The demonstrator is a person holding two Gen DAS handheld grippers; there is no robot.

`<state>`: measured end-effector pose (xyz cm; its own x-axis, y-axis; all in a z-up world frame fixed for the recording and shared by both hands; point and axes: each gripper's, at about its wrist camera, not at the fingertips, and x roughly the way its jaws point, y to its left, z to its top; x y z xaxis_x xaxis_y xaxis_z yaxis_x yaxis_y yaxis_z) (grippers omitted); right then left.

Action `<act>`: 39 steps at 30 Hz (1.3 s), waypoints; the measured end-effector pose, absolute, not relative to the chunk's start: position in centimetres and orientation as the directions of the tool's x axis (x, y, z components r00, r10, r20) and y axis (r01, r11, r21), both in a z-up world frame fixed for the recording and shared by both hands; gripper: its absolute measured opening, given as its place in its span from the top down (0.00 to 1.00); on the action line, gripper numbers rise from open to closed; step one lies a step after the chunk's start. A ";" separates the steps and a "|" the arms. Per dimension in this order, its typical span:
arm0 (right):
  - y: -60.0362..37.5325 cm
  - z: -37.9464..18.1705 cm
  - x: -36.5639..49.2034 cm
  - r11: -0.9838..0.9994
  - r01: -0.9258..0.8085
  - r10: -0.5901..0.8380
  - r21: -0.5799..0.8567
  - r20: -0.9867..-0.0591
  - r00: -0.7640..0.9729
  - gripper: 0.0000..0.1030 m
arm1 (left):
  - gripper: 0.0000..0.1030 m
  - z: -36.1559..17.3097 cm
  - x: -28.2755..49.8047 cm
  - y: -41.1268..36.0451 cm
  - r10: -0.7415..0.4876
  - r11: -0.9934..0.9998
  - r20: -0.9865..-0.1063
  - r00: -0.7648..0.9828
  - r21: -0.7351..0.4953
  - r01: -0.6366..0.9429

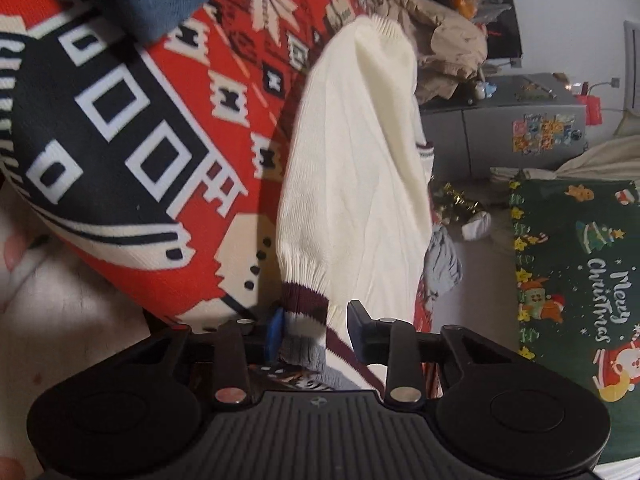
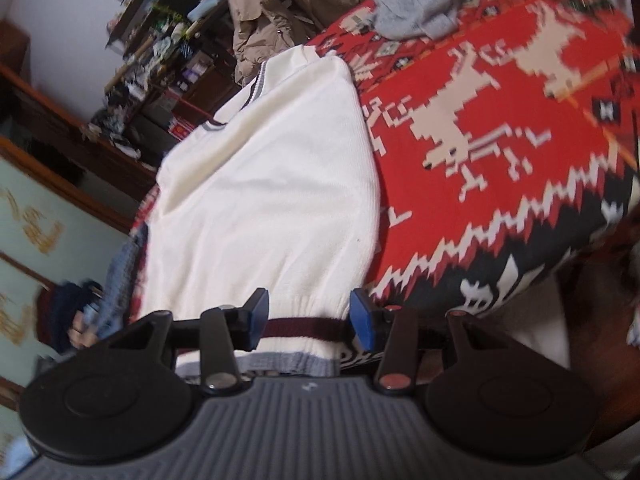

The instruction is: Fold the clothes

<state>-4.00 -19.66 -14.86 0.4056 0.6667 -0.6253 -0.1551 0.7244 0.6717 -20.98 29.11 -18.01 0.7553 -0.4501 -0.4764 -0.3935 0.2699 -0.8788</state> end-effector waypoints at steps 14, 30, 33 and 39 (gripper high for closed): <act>-20.8 -20.5 -3.2 0.543 0.109 0.782 0.832 -0.549 0.293 0.49 | 0.68 -17.9 -19.8 28.1 -0.489 0.307 -0.482 0.727 -0.875 -0.374; -16.7 -21.7 -0.6 0.469 0.116 0.817 0.876 -0.480 0.321 0.53 | 0.68 -17.9 -20.4 29.0 -0.458 0.257 -0.445 0.770 -0.895 -0.365; -15.2 -21.5 -0.2 0.529 0.093 0.788 0.843 -0.529 0.315 0.91 | 0.68 -17.9 -20.6 29.2 -0.458 0.249 -0.439 0.773 -0.898 -0.363; -14.3 -20.6 0.2 0.543 0.081 0.770 0.836 -0.534 0.349 0.92 | 0.68 -18.0 -20.4 29.2 -0.461 0.229 -0.416 0.784 -0.909 -0.347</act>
<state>0.16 -14.26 -20.59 0.3491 0.7699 -0.5342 0.0811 0.5431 0.8357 -20.43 29.25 -18.01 0.7840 -0.4610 -0.4157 -0.3472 0.2294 -0.9093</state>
